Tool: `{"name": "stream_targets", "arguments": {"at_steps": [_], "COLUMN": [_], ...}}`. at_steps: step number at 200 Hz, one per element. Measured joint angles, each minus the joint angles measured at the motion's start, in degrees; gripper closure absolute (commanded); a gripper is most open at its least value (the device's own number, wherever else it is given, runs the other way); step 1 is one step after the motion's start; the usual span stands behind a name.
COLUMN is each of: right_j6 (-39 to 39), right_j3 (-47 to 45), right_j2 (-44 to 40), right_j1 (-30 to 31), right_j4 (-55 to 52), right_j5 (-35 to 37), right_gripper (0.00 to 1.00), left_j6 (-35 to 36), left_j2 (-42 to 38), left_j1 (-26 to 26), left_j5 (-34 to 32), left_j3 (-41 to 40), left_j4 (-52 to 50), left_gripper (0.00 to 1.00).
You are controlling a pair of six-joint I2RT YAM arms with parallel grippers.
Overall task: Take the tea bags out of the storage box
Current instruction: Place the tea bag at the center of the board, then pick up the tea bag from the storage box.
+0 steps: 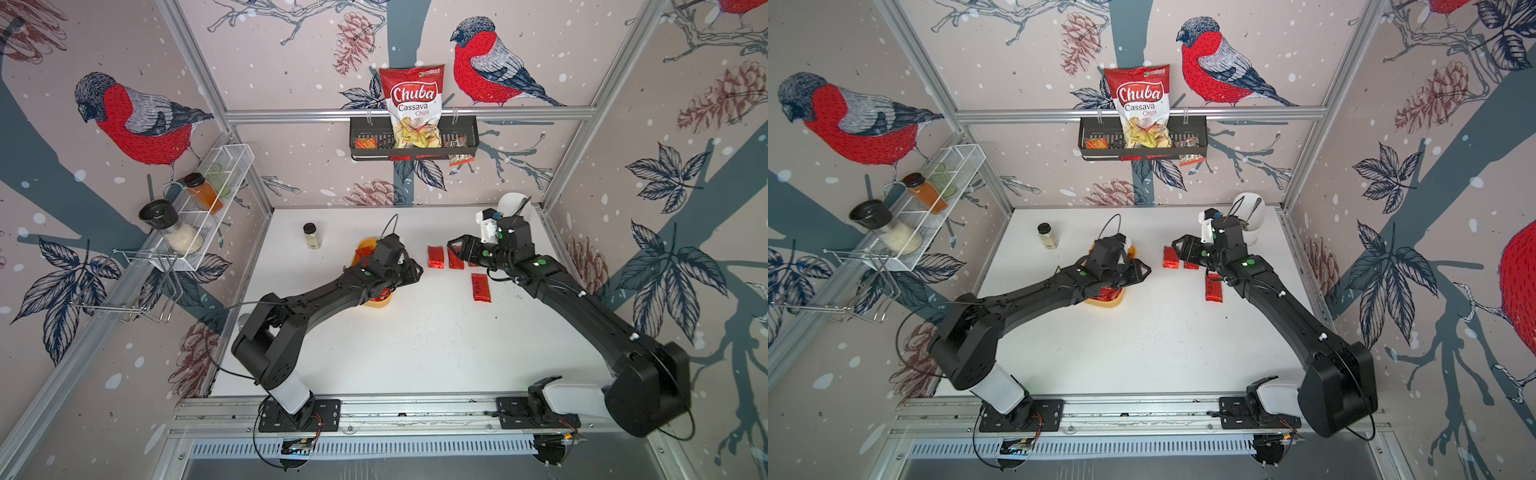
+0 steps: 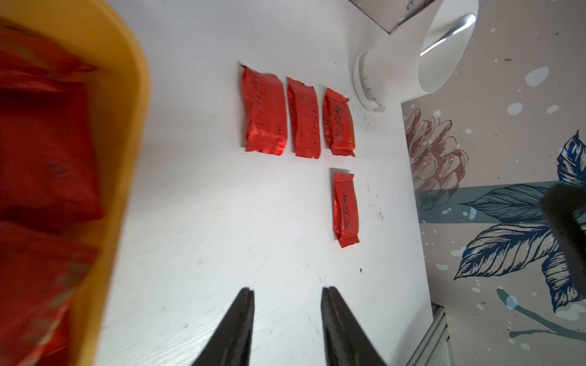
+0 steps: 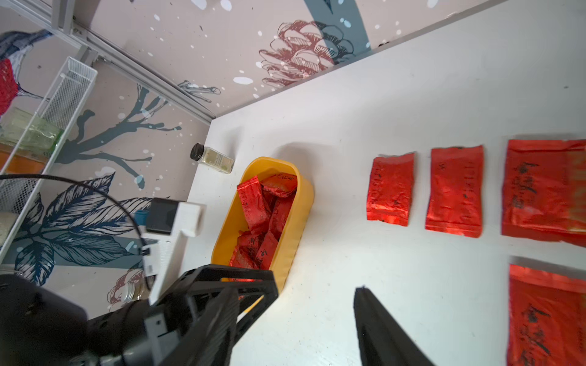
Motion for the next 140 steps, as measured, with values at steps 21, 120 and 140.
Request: {"name": "stream_targets", "arguments": {"at_steps": [21, 120, 140], "right_j6": [-0.74, -17.09, -18.32], "right_j3": [4.7, 46.25, 51.12], "right_j2": [7.1, 47.45, 52.22], "right_j1": [2.56, 19.41, 20.22], "right_j4": [0.24, -18.69, -22.32], "right_j5": [-1.03, -9.66, -9.57], "right_gripper": [0.38, 0.45, 0.48], "left_j6": [0.5, 2.97, 3.34], "left_j2": [-6.62, -26.97, -28.26], "left_j1": [5.92, 30.23, 30.86], "left_j5": [-1.16, 3.37, 4.55], "left_j3": [-5.9, -21.75, -23.41], "left_j4": [-0.5, -5.27, -5.68], "left_gripper": [0.59, 0.58, 0.58]}}
